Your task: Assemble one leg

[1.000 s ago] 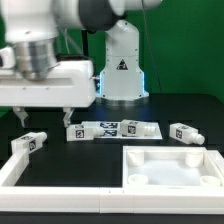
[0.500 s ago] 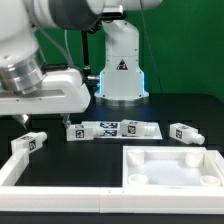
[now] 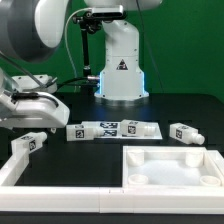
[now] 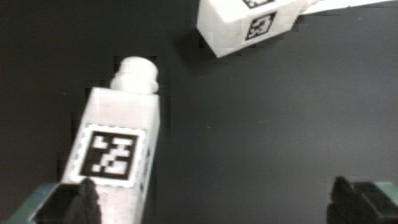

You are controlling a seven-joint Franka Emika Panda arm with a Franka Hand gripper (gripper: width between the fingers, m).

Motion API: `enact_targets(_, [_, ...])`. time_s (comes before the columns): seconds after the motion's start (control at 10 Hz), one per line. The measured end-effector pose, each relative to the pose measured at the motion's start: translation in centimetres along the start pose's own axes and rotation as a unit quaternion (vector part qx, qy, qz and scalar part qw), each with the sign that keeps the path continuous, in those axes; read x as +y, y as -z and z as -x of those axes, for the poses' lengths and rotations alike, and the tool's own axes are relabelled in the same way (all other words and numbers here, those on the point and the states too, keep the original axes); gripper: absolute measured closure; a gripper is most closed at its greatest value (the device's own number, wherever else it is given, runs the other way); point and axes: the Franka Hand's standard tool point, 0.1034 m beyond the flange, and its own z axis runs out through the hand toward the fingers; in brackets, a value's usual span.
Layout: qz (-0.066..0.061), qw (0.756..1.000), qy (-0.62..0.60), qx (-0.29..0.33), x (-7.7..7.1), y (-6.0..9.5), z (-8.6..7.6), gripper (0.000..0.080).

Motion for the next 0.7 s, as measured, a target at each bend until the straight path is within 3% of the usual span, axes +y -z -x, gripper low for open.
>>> enact_targets(0.2, [-0.001,1.000,-0.004,-0.004,0.3,-0.3,0.0,0.0151])
enact_targets(0.3, [-0.003,1.000,-0.020,-0.024,1.7,-1.1,0.0,0.0151])
enact_targets(0.4, [0.005,0.999,-0.030,-0.033,3.1,-1.2,-0.3,0.0151])
enact_targets(0.6, [0.028,0.998,-0.040,-0.037,3.6,-1.0,-0.5,0.0151])
enact_targets(0.7, [0.026,0.998,-0.046,-0.042,3.7,-1.5,-0.6,0.0151])
